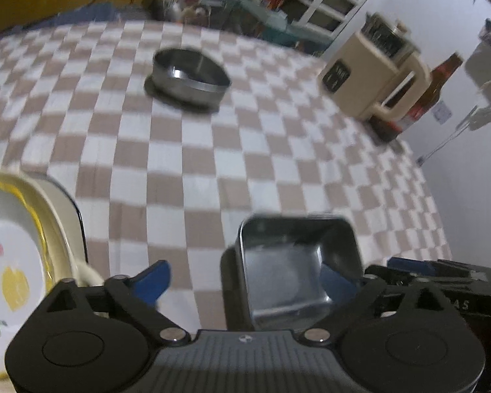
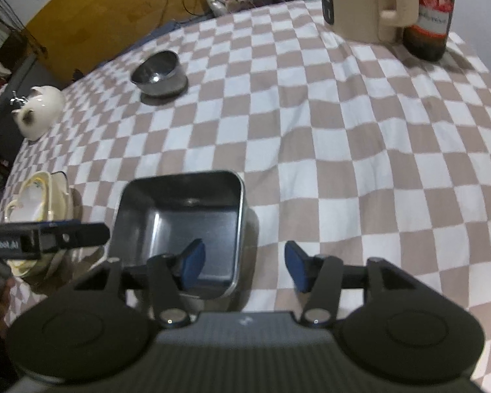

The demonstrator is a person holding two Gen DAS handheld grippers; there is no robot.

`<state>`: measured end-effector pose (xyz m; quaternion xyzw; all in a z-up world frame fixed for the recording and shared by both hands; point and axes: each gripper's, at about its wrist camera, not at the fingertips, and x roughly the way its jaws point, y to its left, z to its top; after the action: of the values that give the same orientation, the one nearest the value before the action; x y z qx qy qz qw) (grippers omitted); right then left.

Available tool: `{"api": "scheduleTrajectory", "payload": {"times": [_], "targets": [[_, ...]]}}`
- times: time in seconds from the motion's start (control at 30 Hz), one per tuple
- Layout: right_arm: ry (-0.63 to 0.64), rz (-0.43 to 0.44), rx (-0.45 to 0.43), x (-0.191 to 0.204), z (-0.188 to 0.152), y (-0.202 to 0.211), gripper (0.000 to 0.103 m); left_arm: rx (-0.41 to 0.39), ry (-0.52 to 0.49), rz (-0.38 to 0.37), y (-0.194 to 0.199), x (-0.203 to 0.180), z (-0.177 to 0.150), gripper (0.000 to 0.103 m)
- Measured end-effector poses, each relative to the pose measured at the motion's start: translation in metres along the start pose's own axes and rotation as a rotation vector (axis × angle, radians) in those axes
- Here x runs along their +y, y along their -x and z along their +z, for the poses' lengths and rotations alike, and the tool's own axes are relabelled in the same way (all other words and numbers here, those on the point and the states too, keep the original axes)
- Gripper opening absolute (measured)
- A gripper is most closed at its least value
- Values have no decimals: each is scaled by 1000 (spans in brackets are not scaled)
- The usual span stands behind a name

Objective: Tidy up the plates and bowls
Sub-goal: 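Lower the steel tray onto the cloth and open both grippers, then reach both grippers to the steel oval bowl and close on its rim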

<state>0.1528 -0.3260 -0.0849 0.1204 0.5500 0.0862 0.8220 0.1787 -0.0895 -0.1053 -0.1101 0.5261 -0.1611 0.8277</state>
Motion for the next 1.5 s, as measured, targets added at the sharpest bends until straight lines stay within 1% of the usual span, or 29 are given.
{"api": "scheduleTrajectory", "payload": {"times": [0.03,0.07,0.1,0.13,0.17,0.23,0.33,0.47,0.57,0.6,0.67,0.73,0.77,0.8,0.83,0.87,0.93,1.0,1.13,1.2,1.33,1.37,1.47,1.5], "targets": [[6,-1,-18,1,2,5,78,-15,-1,-1,4,0,5,103],[11,-5,-35,2,5,10,84,-32,-2,-3,8,1,10,103],[12,-16,-55,4,9,14,96,-47,-2,-8,11,3,17,103],[14,-29,-82,6,14,19,103,-61,-3,-12,14,6,25,103],[14,-37,-108,8,18,22,102,-72,-4,-7,16,8,31,103],[5,-44,-154,12,30,27,102,-97,-7,27,18,13,47,103],[-25,-18,-197,18,50,26,102,-137,-12,72,21,21,72,103],[-54,-13,-216,29,78,13,102,-151,-38,113,19,31,104,103],[-67,-34,-191,39,99,-7,102,-160,-44,139,12,39,124,103],[-80,-27,-180,40,104,-14,102,-160,-44,142,9,41,130,103],[-122,-13,-156,39,115,-29,98,-152,-40,143,2,46,140,103],[-184,-1,-135,38,124,-44,88,-141,-39,141,-8,51,152,103],[-220,28,-123,36,129,-51,85,-138,-45,141,-12,54,156,103],[-260,58,-112,34,134,-58,78,-136,-52,139,-17,56,160,101],[-307,83,-102,33,137,-65,73,-135,-57,137,-22,58,165,98],[-340,97,-95,31,142,-72,70,-131,-59,132,-29,60,171,96],[-386,118,-84,31,151,-84,57,-120,-52,119,-40,67,180,83],[-400,135,-73,33,158,-94,51,-113,-40,114,-53,75,190,77],[-420,172,-63,43,171,-115,50,-91,-31,103,-79,87,208,64],[-409,182,-62,48,177,-123,50,-86,-17,101,-89,92,215,60],[-375,176,-66,61,187,-140,49,-68,6,86,-104,101,223,53],[-378,181,-61,61,188,-143,47,-64,7,82,-106,102,223,52],[-371,178,-40,65,191,-152,34,-48,16,72,-111,105,222,45],[-369,172,-35,66,191,-154,28,-44,20,66,-112,105,221,36]]}}
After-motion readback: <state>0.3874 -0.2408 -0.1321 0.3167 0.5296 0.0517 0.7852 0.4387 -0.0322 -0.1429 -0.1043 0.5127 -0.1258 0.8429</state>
